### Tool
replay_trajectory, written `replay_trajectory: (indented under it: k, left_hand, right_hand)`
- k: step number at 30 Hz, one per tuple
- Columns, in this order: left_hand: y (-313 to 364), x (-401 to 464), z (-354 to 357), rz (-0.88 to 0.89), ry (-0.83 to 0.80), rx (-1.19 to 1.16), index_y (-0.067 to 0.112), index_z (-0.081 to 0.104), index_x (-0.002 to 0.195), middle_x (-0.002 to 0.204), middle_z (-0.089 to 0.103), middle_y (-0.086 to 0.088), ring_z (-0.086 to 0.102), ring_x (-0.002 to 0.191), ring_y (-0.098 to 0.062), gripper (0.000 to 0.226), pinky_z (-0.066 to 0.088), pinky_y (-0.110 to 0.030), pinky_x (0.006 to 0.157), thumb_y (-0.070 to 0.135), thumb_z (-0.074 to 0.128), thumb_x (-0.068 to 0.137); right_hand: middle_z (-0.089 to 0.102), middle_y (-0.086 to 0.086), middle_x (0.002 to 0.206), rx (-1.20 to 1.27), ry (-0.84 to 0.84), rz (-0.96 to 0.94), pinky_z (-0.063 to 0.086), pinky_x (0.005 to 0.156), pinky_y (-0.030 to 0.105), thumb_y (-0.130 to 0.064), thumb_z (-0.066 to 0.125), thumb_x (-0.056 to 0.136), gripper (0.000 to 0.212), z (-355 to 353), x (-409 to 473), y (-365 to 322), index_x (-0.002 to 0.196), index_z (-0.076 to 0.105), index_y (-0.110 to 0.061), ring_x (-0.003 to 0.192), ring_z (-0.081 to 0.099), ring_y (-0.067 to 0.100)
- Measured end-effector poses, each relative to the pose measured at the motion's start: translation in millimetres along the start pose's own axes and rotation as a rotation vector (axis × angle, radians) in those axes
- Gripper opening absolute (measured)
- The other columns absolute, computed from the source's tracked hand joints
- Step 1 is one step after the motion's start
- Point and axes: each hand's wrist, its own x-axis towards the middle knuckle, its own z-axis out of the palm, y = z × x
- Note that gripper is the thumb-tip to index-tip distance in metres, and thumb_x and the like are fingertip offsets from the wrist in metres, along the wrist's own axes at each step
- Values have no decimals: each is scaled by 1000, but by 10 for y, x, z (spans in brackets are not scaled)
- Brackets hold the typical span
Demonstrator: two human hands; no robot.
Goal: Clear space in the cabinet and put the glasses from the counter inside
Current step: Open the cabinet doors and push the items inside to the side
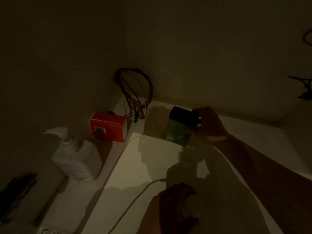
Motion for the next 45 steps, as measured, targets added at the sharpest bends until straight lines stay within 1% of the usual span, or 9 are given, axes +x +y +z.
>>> replay_trajectory:
  k: [3, 7, 12, 17, 22, 24, 29, 40, 45]
  left_hand:
    - [-35, -230, -219, -75, -112, -69, 15, 42, 146, 153, 42, -4, 37, 139, -11, 129, 26, -18, 111, 102, 37, 51]
    - [-152, -747, -559, -22, 219, -68, 42, 53, 130, 132, 54, 22, 48, 125, 3, 58, 39, -14, 100, 67, 65, 78]
    - [-230, -1073, -1085, -209, 477, 11, 45, 60, 98, 94, 69, 22, 64, 91, 5, 47, 50, -25, 81, 69, 65, 58]
    - [-544, -1235, -1400, -317, 316, 121, 14, 56, 124, 130, 59, 1, 57, 111, -9, 40, 43, -23, 100, 12, 71, 87]
    - [-608, -1316, -1494, -269, 349, 447, 24, 53, 133, 135, 46, 14, 44, 121, -3, 55, 21, -3, 96, 45, 62, 84]
    - [-574, -1320, -1552, -266, 339, 476, 23, 56, 131, 131, 52, 11, 51, 118, -9, 64, 36, -19, 100, 55, 48, 76]
    - [-465, -1324, -1677, -301, 215, 868, 15, 74, 107, 90, 73, 2, 71, 75, -22, 62, 58, -42, 69, 50, 48, 64]
    - [-561, -1246, -1802, -298, 161, 1143, 7, 75, 95, 80, 73, -12, 68, 84, -37, 64, 54, -50, 72, 28, 89, 36]
    - [-599, -1224, -1792, -275, 218, 1191, 6, 74, 85, 65, 68, -10, 67, 71, -35, 36, 55, -49, 68, 19, 66, 53]
  right_hand:
    - [62, 18, 119, 105, 24, 32, 56, 86, 54, -23, 91, 69, 58, 5, -59, -6, 119, 65, -7, 103, 66, 36]
    - [68, 3, 107, 249, 57, 26, 59, 83, 49, -34, 95, 58, 62, 76, -272, -189, 110, 65, -20, 95, 69, 24]
    - [68, -8, 99, 233, 2, -138, 57, 83, 40, -36, 93, 60, 47, 159, -557, -743, 97, 65, -31, 92, 67, 15]
    - [64, -17, 85, 373, -71, -239, 47, 64, 4, -28, 94, 59, 47, 418, -628, -1162, 93, 62, -29, 79, 62, -15]
    - [72, -6, 91, 426, -87, -238, 63, 70, 44, -29, 86, 54, 39, 714, -543, -1419, 83, 63, -40, 80, 72, 12]
    - [73, -6, 87, 427, -76, -247, 63, 67, 45, -25, 87, 55, 36, 816, -496, -1501, 78, 63, -37, 77, 72, 14]
    - [72, -8, 87, 432, -87, -217, 63, 69, 41, -23, 91, 55, 41, 999, -415, -1632, 88, 67, -28, 77, 71, 9]
    - [71, 4, 110, 431, -158, -211, 60, 85, 36, -16, 95, 60, 61, 1218, -310, -1922, 115, 69, -14, 98, 69, 20]
    - [68, 9, 109, 374, -155, -224, 59, 84, 41, -27, 94, 64, 56, 1322, -243, -2033, 113, 70, -15, 98, 67, 24]
